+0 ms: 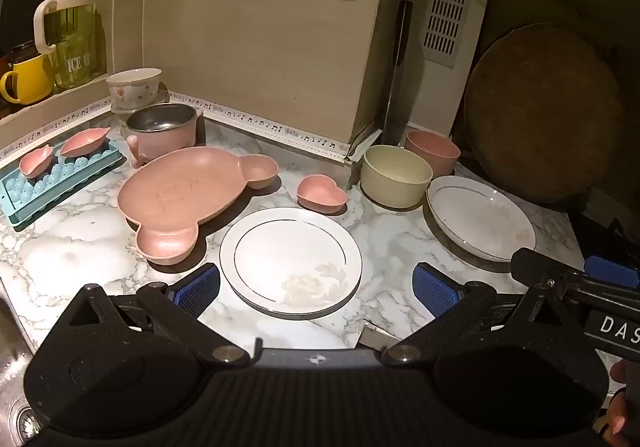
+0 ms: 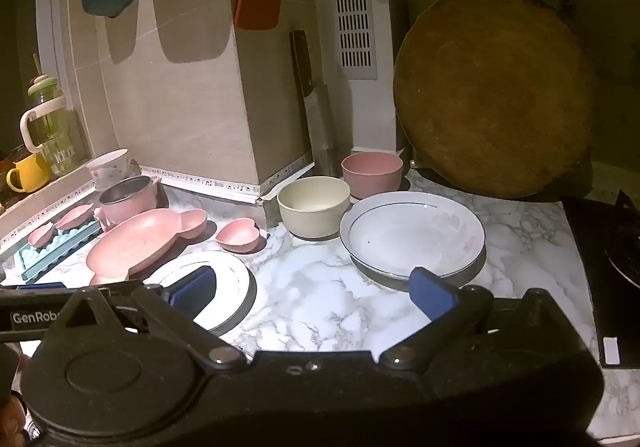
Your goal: Organize plates and bowls
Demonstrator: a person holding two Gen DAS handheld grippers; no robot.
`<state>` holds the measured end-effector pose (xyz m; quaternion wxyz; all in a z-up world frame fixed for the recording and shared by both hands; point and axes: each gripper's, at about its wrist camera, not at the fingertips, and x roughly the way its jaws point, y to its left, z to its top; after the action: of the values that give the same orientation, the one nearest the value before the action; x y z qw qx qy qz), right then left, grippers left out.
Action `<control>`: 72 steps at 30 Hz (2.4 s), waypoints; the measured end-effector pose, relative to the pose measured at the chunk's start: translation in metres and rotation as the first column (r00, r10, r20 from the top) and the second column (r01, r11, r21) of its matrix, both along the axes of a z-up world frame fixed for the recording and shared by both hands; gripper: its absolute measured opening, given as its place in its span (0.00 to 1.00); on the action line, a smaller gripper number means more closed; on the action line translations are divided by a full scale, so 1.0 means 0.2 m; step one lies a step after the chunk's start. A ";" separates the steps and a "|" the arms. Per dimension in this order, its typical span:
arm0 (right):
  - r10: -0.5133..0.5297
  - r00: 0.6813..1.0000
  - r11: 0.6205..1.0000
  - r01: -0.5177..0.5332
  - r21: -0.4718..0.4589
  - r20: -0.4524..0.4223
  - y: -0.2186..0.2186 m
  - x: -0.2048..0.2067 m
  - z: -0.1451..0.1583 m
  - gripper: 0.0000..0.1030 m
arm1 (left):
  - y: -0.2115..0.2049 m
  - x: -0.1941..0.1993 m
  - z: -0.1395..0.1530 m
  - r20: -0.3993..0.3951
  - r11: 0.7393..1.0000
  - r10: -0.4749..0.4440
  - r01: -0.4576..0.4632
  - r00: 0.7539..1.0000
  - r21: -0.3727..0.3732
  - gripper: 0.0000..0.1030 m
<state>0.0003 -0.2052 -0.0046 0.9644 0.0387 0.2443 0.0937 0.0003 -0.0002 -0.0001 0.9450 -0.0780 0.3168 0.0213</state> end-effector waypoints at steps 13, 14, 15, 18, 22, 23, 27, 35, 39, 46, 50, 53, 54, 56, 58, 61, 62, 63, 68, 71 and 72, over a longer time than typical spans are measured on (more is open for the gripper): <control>-0.027 0.999 1.000 0.028 -0.013 0.038 -0.03 -0.06 0.07 0.99 | -0.02 -0.05 0.06 0.056 1.000 -0.021 0.020 0.998 0.003 1.00; -0.030 0.999 0.999 0.031 -0.014 0.040 -0.04 -0.07 0.07 0.99 | -0.03 -0.06 0.07 0.062 1.000 -0.021 0.021 0.998 0.004 1.00; -0.030 0.999 0.999 0.031 -0.013 0.040 -0.04 -0.07 0.08 0.99 | -0.03 -0.06 0.07 0.068 1.000 -0.022 0.022 0.997 0.003 1.00; -0.041 0.998 0.999 0.042 -0.022 0.048 -0.02 -0.07 0.05 0.99 | -0.04 -0.08 0.08 0.085 1.000 -0.026 0.026 0.996 0.002 1.00; -0.051 0.997 0.998 0.052 -0.019 0.060 -0.04 -0.08 0.06 0.99 | -0.05 -0.10 0.09 0.108 1.000 -0.026 0.025 0.994 0.008 1.00; -0.050 0.997 0.999 0.052 -0.018 0.061 -0.04 -0.08 0.06 0.99 | -0.05 -0.10 0.10 0.113 1.000 -0.025 0.024 0.993 0.008 1.00; -0.047 0.996 0.999 0.048 -0.019 0.073 -0.05 -0.08 0.07 0.99 | -0.06 -0.10 0.11 0.124 1.000 -0.023 0.020 0.992 0.024 1.00; -0.037 0.996 0.999 0.038 -0.020 0.084 -0.04 -0.08 0.06 0.99 | -0.07 -0.10 0.11 0.127 0.999 -0.017 0.012 0.992 0.042 1.00; -0.026 0.996 0.999 0.028 -0.019 0.083 -0.04 -0.07 0.06 0.99 | -0.05 -0.10 0.11 0.126 1.000 -0.009 0.005 0.992 0.028 1.00; -0.021 0.997 1.000 0.022 -0.019 0.081 -0.03 -0.08 0.06 0.99 | -0.05 -0.10 0.11 0.118 1.000 -0.010 0.006 0.993 0.029 1.00; -0.023 0.997 1.000 0.024 -0.018 0.080 -0.03 -0.08 0.06 0.99 | -0.06 -0.09 0.10 0.113 1.000 -0.013 0.010 0.994 0.028 1.00; -0.026 0.997 1.000 0.027 -0.015 0.078 -0.04 -0.08 0.06 0.99 | -0.06 -0.10 0.10 0.111 1.000 -0.015 0.012 0.994 0.029 1.00; -0.027 0.997 1.000 0.028 -0.015 0.077 -0.04 -0.08 0.06 0.99 | -0.06 -0.10 0.10 0.112 1.000 -0.015 0.012 0.994 0.029 1.00; -0.027 0.997 1.000 0.028 -0.013 0.076 -0.04 -0.08 0.07 0.99 | -0.06 -0.10 0.10 0.111 1.000 -0.015 0.012 0.994 0.028 1.00; -0.026 0.997 1.000 0.027 -0.012 0.076 -0.04 -0.08 0.07 0.99 | -0.06 -0.10 0.10 0.111 1.000 -0.015 0.012 0.994 0.028 1.00; -0.026 0.997 1.000 0.027 -0.012 0.076 -0.04 -0.08 0.07 0.99 | -0.07 -0.09 0.10 0.108 1.000 -0.016 0.013 0.994 0.028 1.00; -0.026 0.997 1.000 0.027 -0.011 0.076 -0.04 -0.08 0.07 0.99 | -0.07 -0.09 0.10 0.109 1.000 -0.016 0.013 0.994 0.028 1.00; -0.027 0.997 1.000 0.028 -0.012 0.076 -0.04 -0.08 0.07 0.99 | -0.07 -0.09 0.10 0.110 1.000 -0.016 0.013 0.994 0.028 1.00; -0.027 0.996 1.000 0.028 -0.009 0.081 -0.05 -0.08 0.07 0.99 | -0.09 -0.08 0.10 0.112 0.999 -0.020 0.017 0.994 0.029 1.00; -0.030 0.996 1.000 0.031 -0.005 0.087 -0.06 -0.08 0.07 0.99 | -0.10 -0.08 0.10 0.112 0.999 -0.018 0.015 0.994 0.029 1.00; -0.029 0.996 1.000 0.030 -0.004 0.088 -0.07 -0.08 0.07 0.99 | -0.10 -0.07 0.10 0.110 0.999 -0.017 0.014 0.994 0.029 1.00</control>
<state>-0.0153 -0.2188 0.0089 0.9756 0.0356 0.2014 0.0805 -0.0140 -0.0211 0.0197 0.9622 -0.0632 0.2644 0.0140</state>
